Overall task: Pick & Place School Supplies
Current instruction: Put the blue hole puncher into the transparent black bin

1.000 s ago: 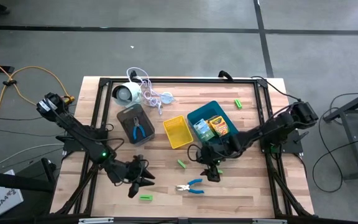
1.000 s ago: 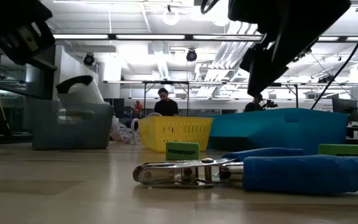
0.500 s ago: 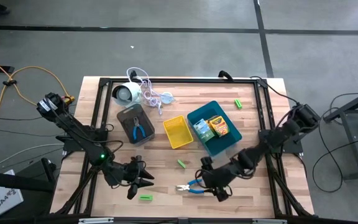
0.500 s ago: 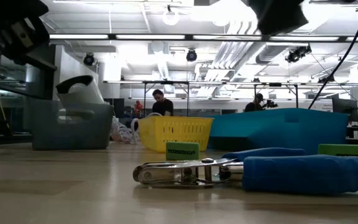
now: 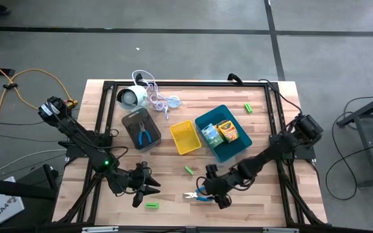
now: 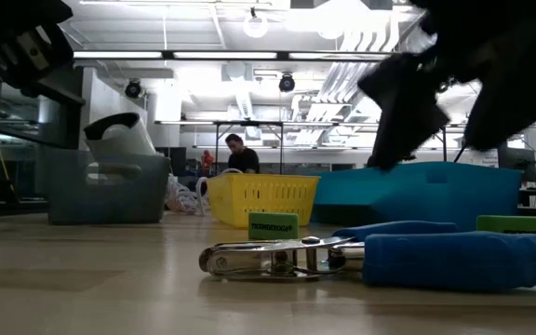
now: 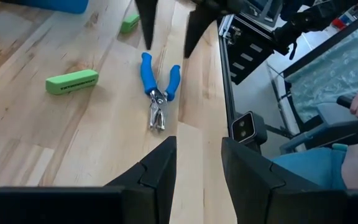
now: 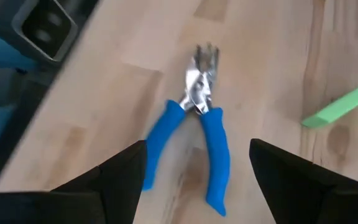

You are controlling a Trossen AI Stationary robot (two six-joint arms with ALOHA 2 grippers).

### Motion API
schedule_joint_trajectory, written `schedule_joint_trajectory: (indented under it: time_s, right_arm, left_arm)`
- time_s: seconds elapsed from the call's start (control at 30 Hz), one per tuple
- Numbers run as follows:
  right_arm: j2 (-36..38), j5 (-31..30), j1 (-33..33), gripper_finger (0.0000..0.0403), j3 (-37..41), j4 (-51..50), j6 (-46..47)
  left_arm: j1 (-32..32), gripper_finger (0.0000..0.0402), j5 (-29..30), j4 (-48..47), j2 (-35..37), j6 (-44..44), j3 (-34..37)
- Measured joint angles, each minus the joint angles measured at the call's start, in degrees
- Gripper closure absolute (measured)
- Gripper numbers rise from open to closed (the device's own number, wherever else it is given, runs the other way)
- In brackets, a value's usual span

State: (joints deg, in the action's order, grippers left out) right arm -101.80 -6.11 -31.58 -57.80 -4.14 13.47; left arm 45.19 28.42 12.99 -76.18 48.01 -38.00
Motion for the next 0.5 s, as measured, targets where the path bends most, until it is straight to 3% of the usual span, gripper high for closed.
schedule_joint_trajectory:
  time_s: [0.5]
  right_arm:
    - [-4.39, -4.54, 1.32, 0.0136, 0.00, 0.16, 0.22]
  left_arm:
    - [0.00, 0.0278, -0.04, 0.02, 0.00, 0.00, 0.00]
